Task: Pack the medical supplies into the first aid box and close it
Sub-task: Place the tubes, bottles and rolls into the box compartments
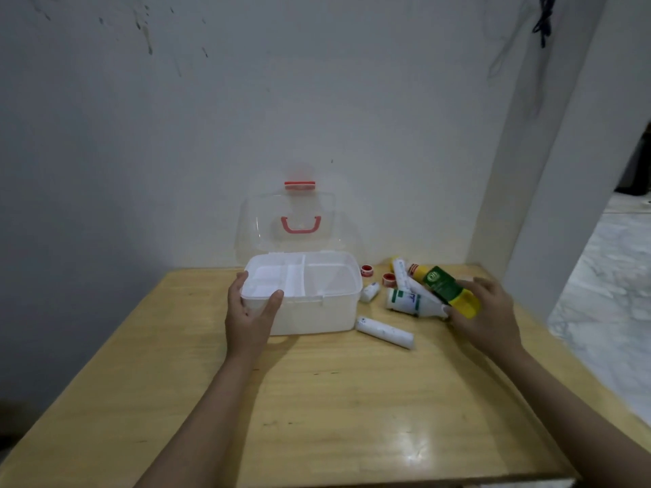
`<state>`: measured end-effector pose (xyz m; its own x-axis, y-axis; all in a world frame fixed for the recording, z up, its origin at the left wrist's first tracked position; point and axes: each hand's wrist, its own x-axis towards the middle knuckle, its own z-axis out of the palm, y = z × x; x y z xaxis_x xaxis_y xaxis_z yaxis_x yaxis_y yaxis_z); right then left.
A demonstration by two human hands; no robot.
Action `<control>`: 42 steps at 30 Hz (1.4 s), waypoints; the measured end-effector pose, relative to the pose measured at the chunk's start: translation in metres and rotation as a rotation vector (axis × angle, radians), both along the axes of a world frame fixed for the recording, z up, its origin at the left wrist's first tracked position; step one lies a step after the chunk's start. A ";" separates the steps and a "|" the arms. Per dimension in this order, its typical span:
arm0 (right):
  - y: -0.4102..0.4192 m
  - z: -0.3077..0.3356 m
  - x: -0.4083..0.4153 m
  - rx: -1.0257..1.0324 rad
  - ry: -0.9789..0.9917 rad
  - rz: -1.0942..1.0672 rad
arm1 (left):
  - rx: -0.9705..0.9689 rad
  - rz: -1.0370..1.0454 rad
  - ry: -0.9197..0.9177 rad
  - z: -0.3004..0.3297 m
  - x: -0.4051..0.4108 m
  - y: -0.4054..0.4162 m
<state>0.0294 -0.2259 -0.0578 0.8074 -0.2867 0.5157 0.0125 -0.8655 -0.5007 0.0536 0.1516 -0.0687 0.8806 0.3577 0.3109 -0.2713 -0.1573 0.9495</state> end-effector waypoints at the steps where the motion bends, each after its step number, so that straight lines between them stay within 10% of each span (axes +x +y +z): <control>1: 0.000 -0.004 -0.001 0.004 0.025 -0.017 | 0.004 0.004 -0.004 0.000 0.000 -0.001; 13: 0.012 0.021 -0.015 0.203 -0.305 0.091 | -0.002 0.003 -0.020 -0.005 0.003 0.000; 19: 0.060 0.067 0.002 0.416 -0.273 0.271 | -0.008 0.013 -0.030 -0.005 0.005 -0.001; 42: 0.182 0.072 0.089 0.145 0.145 0.308 | 0.004 0.003 -0.025 0.000 0.000 0.000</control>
